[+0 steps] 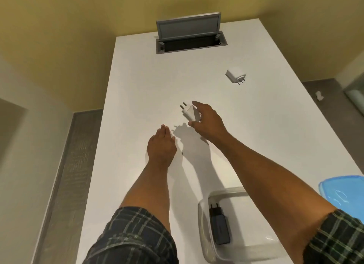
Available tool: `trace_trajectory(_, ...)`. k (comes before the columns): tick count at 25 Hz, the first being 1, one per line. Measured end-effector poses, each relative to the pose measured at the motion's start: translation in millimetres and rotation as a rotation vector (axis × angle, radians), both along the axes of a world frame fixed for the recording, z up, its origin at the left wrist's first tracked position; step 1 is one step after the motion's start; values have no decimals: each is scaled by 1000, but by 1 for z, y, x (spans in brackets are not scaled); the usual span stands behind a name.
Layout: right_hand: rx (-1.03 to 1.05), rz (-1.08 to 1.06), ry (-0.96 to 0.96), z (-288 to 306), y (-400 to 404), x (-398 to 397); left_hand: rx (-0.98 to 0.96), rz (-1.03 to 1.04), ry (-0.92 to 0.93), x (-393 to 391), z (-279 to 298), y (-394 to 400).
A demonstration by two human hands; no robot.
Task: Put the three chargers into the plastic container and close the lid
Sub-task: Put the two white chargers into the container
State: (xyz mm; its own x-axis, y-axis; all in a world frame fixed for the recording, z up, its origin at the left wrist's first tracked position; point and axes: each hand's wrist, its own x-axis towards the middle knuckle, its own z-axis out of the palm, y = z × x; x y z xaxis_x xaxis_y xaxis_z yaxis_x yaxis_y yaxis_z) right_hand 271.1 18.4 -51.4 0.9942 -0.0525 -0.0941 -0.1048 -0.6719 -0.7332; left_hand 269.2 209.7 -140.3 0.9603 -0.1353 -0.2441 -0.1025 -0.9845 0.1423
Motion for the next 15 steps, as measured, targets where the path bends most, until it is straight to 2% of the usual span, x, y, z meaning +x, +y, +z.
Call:
trace_trajectory(4,285,-101,52,21,-15,-57,7,-41,-25,-63,13,3)
trace_trajectory(8,372,-61,103,42,-29,-106,-36,-38,69,-120,19,-6)
trace_trajectory(11,344,-10,142,47,-41,-135,-33,-64,120,-146,17,-6)
trace_trajectory(15,95,159,214,55,-57,-167,-85,-29,201,-167,20,-10)
